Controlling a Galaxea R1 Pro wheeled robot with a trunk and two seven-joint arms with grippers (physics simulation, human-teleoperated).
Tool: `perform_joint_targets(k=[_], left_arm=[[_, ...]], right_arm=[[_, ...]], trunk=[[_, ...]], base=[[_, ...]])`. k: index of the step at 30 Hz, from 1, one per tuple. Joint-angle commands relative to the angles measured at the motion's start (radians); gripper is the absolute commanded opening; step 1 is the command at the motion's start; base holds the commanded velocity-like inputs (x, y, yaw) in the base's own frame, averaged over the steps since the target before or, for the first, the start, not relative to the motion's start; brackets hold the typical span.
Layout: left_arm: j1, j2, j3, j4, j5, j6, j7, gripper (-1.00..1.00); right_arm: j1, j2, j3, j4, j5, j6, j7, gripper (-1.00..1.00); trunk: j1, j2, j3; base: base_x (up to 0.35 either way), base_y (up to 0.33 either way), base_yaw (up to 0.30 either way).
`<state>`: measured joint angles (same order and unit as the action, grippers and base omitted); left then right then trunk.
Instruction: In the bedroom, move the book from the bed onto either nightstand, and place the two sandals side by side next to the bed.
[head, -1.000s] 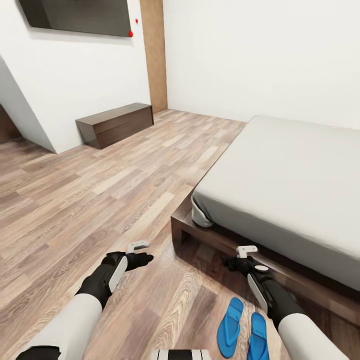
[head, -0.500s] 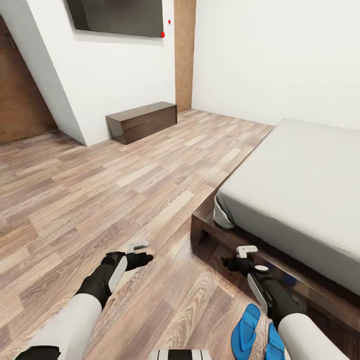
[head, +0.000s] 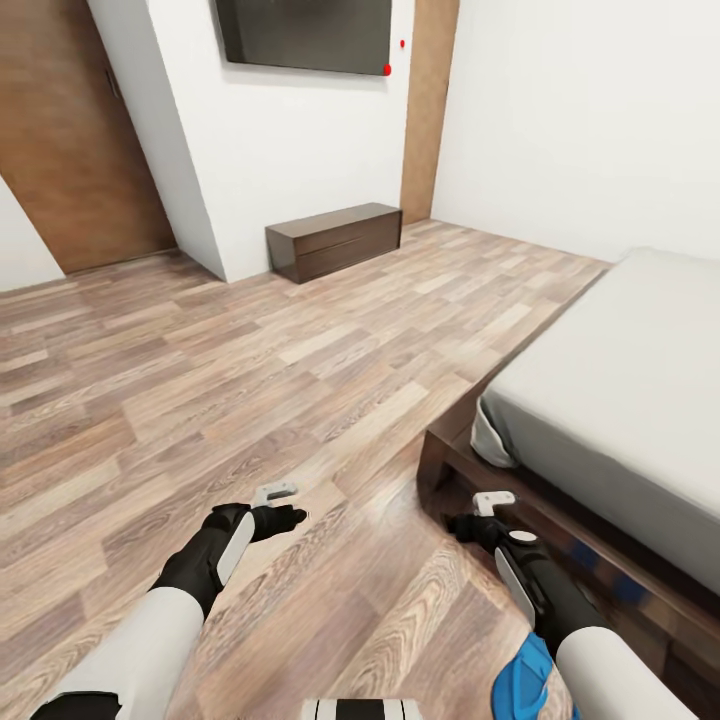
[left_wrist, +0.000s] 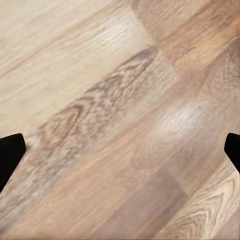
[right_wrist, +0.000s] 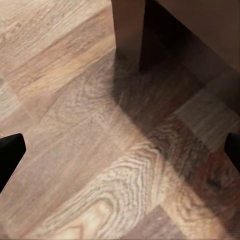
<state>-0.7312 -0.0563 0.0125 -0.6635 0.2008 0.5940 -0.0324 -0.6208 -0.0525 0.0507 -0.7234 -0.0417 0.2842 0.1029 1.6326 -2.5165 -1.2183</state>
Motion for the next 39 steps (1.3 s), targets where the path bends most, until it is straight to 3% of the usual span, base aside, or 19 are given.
perform_joint_targets(k=[1,28,39], left_arm=[[-0.001,0.0,0.001,-0.001,0.002,0.005,-0.001,1.0],[-0.001,0.001,0.001,0.04,0.0,-0.001,-0.001,1.0],[0.0,-0.004,0.0,0.09,-0.003,-0.113,-0.009,1.0]], right_arm=[[0.0,-0.001,0.003,-0.002,-0.004,0.006,0.0,1.0],[0.0,-0.001,0.003,-0.003,-0.004,0.006,-0.001,1.0],[0.0,-0.009,0.001,0.0,-0.009,-0.006,0.004,1.0]], trunk=[[0.0,0.0,-0.001],[0.0,0.0,-0.001],[0.0,0.0,-0.001]], base=[[0.0,0.0,0.284],[0.0,0.0,0.284],[0.0,0.0,0.219]])
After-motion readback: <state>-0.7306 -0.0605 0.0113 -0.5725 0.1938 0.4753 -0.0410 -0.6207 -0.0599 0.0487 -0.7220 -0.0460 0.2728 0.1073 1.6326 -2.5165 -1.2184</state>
